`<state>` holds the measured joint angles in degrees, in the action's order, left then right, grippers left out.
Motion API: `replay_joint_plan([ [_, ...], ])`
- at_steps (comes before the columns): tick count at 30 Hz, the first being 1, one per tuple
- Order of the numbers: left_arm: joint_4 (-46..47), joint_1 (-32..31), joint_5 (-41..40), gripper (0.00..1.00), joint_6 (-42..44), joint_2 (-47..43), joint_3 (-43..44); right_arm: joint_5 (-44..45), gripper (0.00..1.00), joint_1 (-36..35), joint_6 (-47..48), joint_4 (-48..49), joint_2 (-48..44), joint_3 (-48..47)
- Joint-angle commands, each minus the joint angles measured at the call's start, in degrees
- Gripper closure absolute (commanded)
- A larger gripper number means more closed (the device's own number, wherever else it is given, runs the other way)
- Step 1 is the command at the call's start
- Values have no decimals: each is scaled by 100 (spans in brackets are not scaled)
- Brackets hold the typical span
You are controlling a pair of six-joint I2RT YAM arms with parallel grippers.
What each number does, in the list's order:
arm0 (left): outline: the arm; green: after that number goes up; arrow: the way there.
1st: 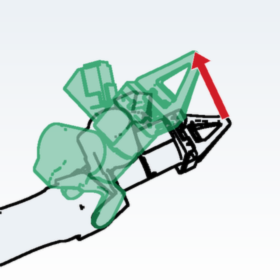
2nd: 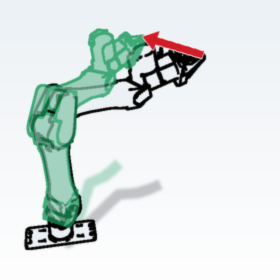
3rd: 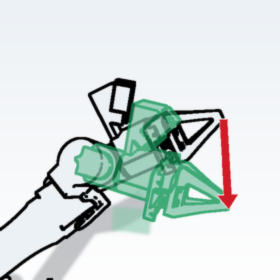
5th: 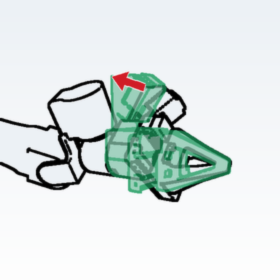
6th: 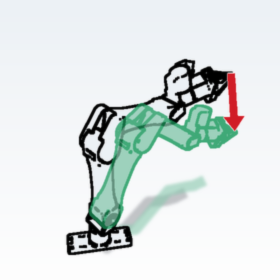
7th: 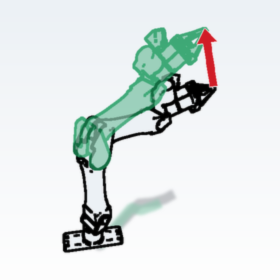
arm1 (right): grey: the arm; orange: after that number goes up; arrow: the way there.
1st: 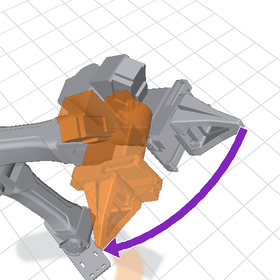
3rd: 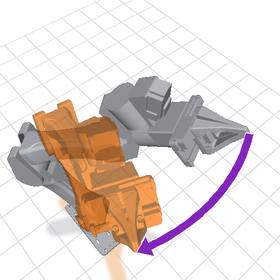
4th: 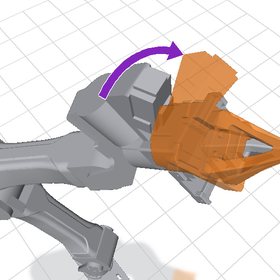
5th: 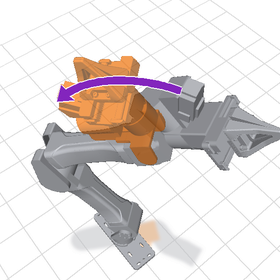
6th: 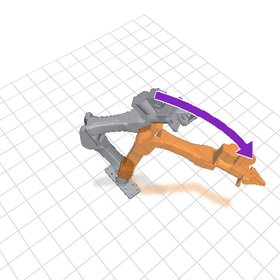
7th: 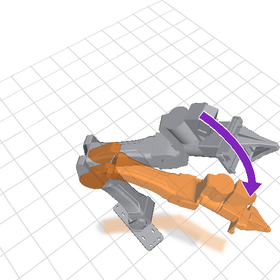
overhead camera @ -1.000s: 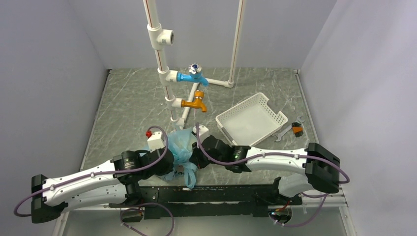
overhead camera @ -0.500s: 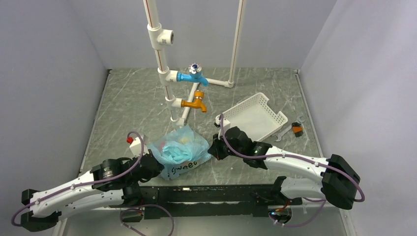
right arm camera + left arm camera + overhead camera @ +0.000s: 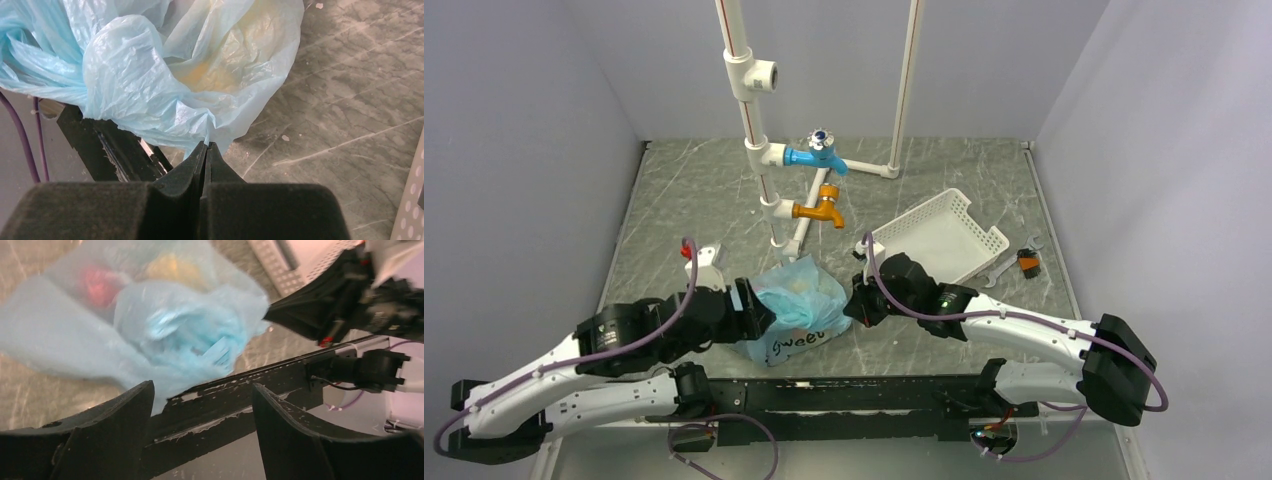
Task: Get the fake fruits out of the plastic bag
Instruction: Untie the plastic bag at the center of the board.
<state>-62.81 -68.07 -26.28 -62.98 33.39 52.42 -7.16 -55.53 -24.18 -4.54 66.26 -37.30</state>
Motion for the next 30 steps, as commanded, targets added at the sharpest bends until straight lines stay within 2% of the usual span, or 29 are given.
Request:
replay_joint_plan([
  [1,43,-17,-49,22,1318,773,1043,-115,100,11,64,80,-104,-242],
  [6,51,-19,-26,21,2132,1885,1716,-111,100,7,80,14,-124,-322],
  [12,-263,-134,-44,25,2024,2930,1731,-59,100,12,81,-37,-211,-356],
  [22,-94,-694,35,21,1830,2860,1005,-5,100,6,106,31,-246,-187],
  [28,-995,-830,-495,24,1008,3084,874,100,100,14,90,3,-299,-184],
  [30,-1428,-830,-887,31,340,3047,836,213,100,9,77,26,-375,-112],
])
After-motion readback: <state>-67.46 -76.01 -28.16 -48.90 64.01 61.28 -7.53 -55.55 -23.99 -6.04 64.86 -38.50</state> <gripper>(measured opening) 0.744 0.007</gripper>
